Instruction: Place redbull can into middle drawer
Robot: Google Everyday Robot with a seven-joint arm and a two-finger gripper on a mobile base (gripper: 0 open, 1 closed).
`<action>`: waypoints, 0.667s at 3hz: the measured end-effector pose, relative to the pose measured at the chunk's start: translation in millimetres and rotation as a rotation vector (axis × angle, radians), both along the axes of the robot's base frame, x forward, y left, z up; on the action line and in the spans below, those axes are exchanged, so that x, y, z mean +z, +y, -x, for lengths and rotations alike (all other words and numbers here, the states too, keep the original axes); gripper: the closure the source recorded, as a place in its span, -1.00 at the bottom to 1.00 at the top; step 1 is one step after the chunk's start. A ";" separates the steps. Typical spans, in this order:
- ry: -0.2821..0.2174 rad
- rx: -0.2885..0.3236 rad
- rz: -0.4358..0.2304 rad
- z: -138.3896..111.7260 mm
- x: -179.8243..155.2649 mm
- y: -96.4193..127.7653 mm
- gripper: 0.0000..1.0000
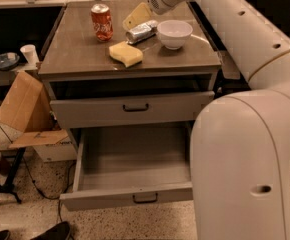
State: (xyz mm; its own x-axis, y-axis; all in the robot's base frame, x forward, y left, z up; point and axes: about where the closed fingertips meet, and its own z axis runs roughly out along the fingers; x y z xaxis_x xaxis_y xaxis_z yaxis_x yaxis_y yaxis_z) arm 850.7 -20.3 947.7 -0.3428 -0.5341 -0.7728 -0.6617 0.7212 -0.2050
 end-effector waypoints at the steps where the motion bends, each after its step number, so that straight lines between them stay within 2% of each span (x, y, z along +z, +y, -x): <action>1: 0.018 -0.036 -0.042 -19.2 -17.8 17.7 -1.00; 2: 0.020 -0.065 -0.063 -30.2 -30.5 33.0 -1.00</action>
Offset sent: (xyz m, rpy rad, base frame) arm 0.0389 0.0490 -0.0396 0.0921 0.0122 -0.1062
